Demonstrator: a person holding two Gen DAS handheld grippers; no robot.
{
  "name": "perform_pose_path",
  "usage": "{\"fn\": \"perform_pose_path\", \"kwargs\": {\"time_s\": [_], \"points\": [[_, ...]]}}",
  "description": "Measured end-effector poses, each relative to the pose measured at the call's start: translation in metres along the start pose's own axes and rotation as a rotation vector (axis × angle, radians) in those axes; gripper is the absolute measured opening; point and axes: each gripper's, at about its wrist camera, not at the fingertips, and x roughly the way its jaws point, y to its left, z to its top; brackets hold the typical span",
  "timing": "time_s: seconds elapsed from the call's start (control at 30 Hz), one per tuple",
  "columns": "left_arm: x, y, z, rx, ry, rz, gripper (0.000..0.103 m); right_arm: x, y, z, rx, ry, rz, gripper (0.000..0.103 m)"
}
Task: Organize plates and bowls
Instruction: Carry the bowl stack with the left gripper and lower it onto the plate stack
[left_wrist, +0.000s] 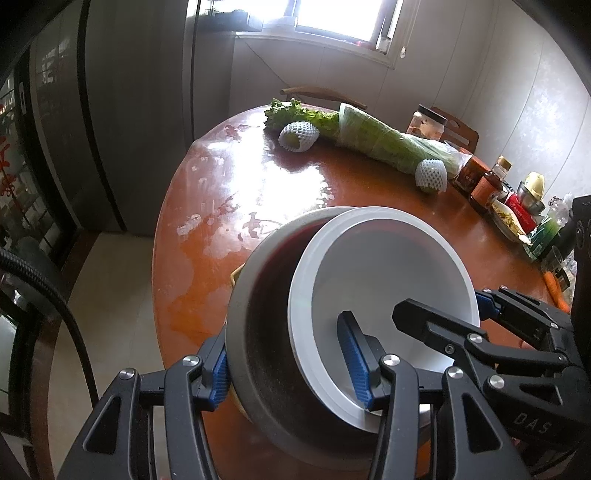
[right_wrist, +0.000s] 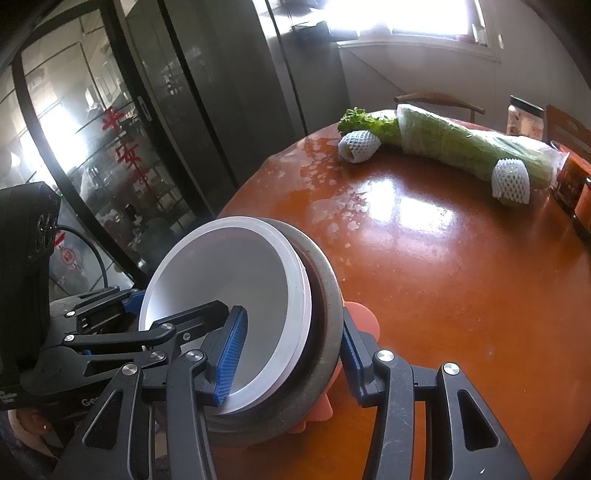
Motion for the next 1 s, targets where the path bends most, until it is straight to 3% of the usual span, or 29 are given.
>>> {"fn": "perform_pose_path", "kwargs": {"time_s": [0.8, 1.0], "points": [[-0.022, 0.002, 0.0, -0.006, -0.066, -0.005, 0.057, -0.005, 0.002, -0.001, -0.042, -0.008, -0.049, 0.051], [-0.033, 0.006, -0.002, -0.014, -0.089, 0.004, 0.058, -0.017, 0.003, 0.001, -0.043, -0.046, -0.046, 0.058]]}}
